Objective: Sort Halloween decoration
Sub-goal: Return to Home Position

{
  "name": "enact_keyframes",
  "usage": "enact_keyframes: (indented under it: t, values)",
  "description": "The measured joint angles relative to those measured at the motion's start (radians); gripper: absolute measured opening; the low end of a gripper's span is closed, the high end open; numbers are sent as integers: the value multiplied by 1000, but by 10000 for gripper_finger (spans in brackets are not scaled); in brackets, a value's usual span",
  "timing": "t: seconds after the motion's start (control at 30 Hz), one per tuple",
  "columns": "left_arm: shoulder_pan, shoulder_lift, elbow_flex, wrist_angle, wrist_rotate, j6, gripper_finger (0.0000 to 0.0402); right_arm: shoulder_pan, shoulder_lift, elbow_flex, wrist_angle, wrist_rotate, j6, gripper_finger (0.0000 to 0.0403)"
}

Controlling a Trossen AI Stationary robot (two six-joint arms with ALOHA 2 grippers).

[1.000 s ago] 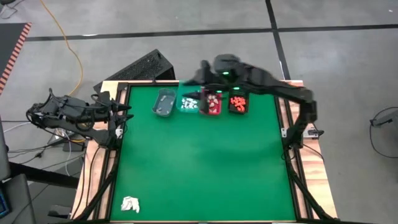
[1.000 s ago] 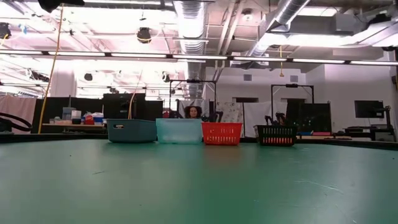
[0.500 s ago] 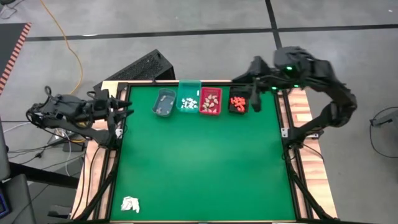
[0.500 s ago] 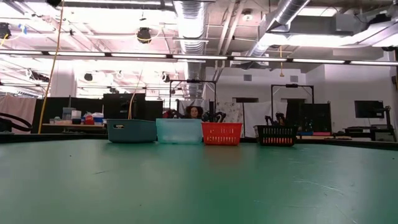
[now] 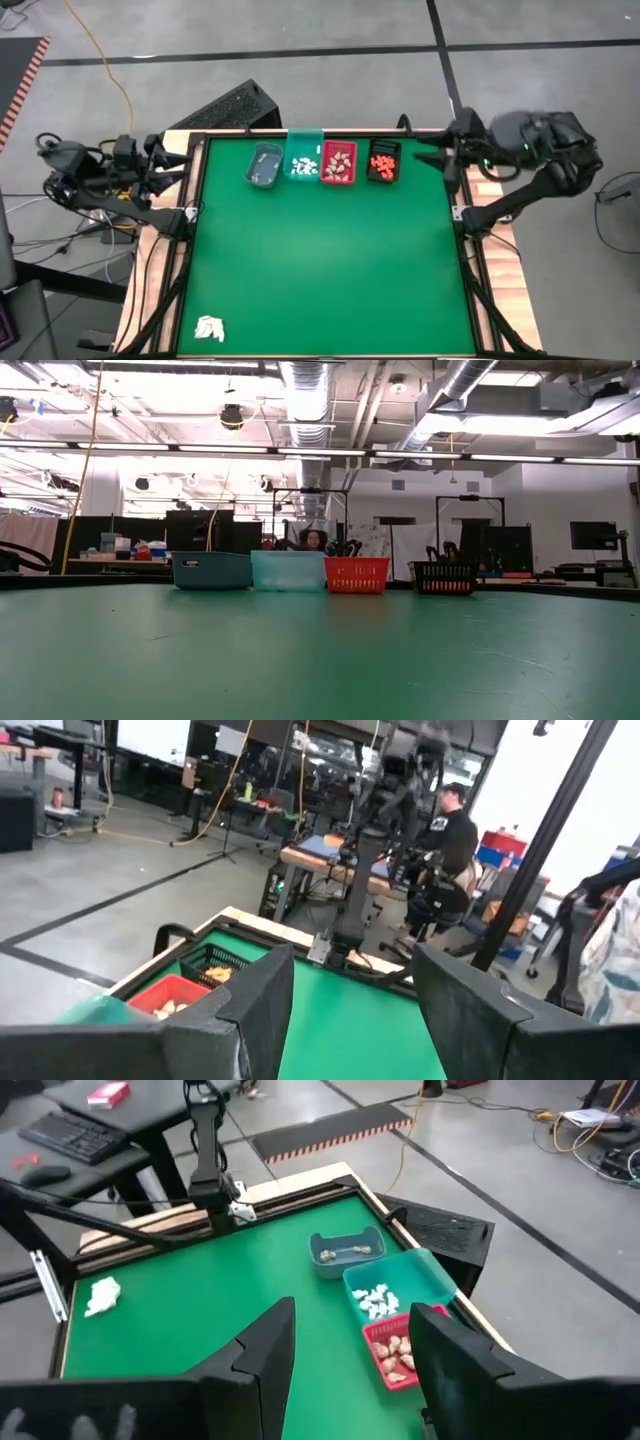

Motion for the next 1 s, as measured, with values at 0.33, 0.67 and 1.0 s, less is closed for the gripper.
enact_keyframes:
  t: [0.33,0.67,1.0]
  values:
    - [0,-84,-232,204,33,-2,194,301,-260,-520,419,324,89,192]
    - [0,-109,-468,448,108,-90,194,502,-419,-827,722,534,71,192]
    - [0,-123,-560,509,99,-123,194,675,-482,-1035,786,758,167,192]
